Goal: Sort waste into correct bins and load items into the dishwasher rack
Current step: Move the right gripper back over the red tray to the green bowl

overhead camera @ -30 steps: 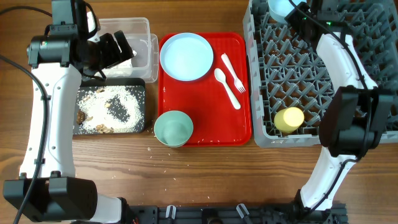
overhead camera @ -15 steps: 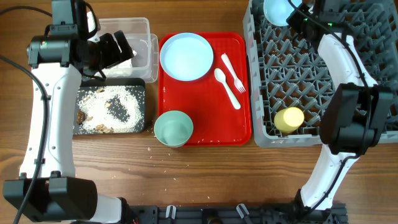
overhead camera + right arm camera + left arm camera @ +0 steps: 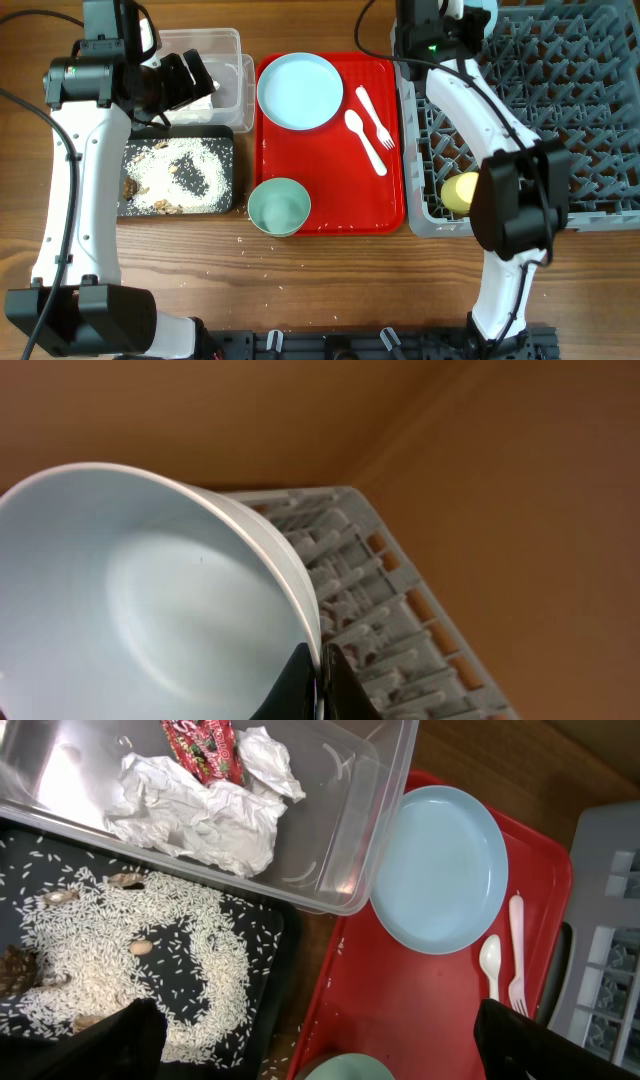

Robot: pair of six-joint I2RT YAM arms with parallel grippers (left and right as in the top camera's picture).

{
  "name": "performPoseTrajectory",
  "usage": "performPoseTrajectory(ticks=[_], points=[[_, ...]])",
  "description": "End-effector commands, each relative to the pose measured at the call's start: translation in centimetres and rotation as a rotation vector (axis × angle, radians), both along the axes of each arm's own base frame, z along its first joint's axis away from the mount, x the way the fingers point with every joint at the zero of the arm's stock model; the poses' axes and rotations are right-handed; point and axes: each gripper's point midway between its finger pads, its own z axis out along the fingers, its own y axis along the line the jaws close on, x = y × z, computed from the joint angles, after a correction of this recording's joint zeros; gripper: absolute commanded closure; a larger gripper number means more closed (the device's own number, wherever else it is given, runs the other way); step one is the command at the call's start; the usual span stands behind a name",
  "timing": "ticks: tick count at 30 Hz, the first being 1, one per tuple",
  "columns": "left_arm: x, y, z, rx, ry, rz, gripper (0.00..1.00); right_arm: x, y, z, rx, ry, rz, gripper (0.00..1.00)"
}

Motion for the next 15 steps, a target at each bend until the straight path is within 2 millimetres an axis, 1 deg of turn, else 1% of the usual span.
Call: performPoseTrajectory(ticks=[1, 6, 8, 12, 13, 14, 15], points=[[0.1, 0.3, 0.6, 0.006, -0.017, 0.014, 0.00, 0.0, -0.6, -1.0, -0.078, 0.061, -0.033, 0.96], [0.1, 0.3, 0.6, 0.006, -0.017, 0.014, 0.00, 1.3, 1.1, -2.9, 0.002, 0.111, 0.096, 0.96], [0.1, 0.3, 0.6, 0.006, -0.017, 0.014, 0.00, 1.4, 2.0, -3.6, 0.020, 0.141, 0.137, 0.96], [0.1, 0.3, 0.6, 0.006, -0.017, 0.014, 0.00, 1.2, 2.0, -4.2, 0.010, 0.163, 0.133, 0.96], [0.1, 0.3, 0.6, 0.006, -0.017, 0.014, 0.00, 0.8, 1.3, -3.9, -0.026, 0.156, 0.084, 0.96], [0.1, 0.3, 0.6, 0.006, -0.017, 0.014, 0.00, 0.3, 0.6, -2.9, -0.077, 0.133, 0.023, 0.96], [0.1, 0.3, 0.6, 0.006, -0.017, 0.014, 0.00, 0.4, 0.4, -2.1, -0.118, 0.141, 0.016, 0.96]])
